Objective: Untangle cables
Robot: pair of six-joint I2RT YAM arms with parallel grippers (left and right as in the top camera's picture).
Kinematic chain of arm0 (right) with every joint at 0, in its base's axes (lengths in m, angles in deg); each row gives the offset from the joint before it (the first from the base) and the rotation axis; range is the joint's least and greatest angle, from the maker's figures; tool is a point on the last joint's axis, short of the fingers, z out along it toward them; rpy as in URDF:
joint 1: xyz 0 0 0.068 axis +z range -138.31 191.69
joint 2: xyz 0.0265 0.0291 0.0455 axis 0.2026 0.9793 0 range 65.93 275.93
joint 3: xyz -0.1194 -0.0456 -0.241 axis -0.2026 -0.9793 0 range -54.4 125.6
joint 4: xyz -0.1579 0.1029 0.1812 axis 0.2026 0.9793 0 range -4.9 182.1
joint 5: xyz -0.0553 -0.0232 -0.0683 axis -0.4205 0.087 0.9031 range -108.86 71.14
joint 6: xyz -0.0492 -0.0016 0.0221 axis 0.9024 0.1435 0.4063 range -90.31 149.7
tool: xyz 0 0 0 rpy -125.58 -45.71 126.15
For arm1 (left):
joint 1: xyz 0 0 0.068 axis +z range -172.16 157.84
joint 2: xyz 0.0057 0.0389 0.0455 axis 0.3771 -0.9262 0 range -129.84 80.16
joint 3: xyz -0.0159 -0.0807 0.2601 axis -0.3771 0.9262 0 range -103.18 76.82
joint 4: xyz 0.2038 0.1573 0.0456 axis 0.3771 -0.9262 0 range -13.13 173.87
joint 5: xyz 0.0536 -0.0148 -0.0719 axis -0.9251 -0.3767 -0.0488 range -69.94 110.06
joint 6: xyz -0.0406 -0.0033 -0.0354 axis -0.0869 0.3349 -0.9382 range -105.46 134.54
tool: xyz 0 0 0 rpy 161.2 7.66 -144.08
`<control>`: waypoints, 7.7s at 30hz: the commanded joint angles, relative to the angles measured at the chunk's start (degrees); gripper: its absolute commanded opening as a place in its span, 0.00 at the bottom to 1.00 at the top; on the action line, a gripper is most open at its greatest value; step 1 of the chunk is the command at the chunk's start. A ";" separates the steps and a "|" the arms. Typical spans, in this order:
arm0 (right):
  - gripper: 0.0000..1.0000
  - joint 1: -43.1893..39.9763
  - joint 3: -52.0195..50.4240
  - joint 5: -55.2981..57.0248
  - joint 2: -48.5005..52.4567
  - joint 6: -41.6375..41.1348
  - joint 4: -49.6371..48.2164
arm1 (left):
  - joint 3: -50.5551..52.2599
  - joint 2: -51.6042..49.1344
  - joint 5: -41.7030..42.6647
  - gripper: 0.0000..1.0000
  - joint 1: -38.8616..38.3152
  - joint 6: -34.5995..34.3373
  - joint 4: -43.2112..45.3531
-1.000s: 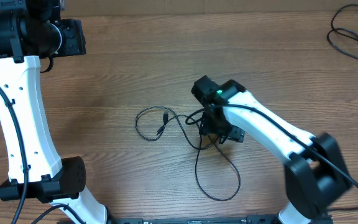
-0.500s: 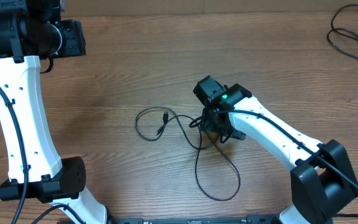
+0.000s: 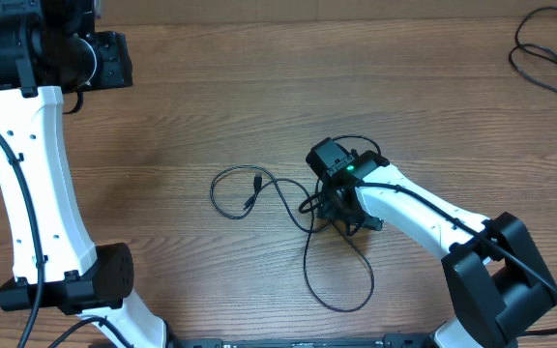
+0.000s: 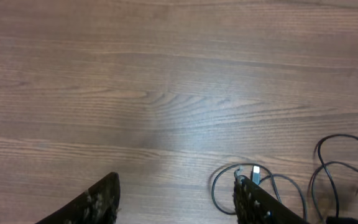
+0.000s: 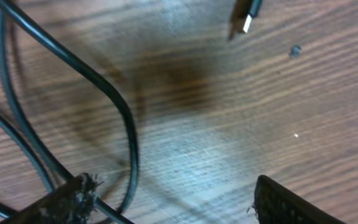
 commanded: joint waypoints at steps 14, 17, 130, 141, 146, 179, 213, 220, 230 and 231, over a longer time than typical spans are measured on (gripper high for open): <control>0.83 -0.13 -0.31 -0.48 2.73 3.08 -5.62 | -0.44 -1.88 -0.42 0.57 -0.22 1.33 -1.05; 0.83 -0.13 -0.31 -0.48 2.86 2.71 -6.03 | -0.44 -1.88 -0.44 0.58 -0.22 1.36 -1.05; 0.94 -39.93 34.64 -45.62 6.86 94.60 15.65 | -0.44 -1.99 -0.39 0.59 -0.22 3.23 -0.44; 0.84 -36.00 17.22 -45.40 6.88 89.99 -1.05 | -0.44 -1.99 -0.48 0.59 -0.22 4.33 -1.31; 0.87 -36.00 12.59 -45.35 6.88 87.71 -5.09 | -0.44 -1.99 -0.44 0.59 -0.22 4.31 -1.31; 0.04 -37.27 78.27 -27.89 -6.38 46.49 19.23 | -0.44 -2.01 0.02 0.58 -0.22 3.85 -1.14; 0.04 -73.55 81.46 -18.25 7.78 63.98 -3.21 | -0.44 -2.01 0.07 0.58 -0.24 3.30 -1.57; 0.04 -76.17 81.46 -18.32 15.56 64.00 -3.26 | -0.44 -2.01 1.55 0.60 -0.26 3.21 -2.38; 0.04 -82.42 81.48 -20.76 18.38 63.69 -6.95 | -0.44 -2.01 2.71 0.60 -0.26 3.19 -2.64; 0.04 -83.23 81.48 -21.33 18.38 63.10 -7.30 | -0.44 -2.01 2.75 0.60 -0.28 3.19 -2.49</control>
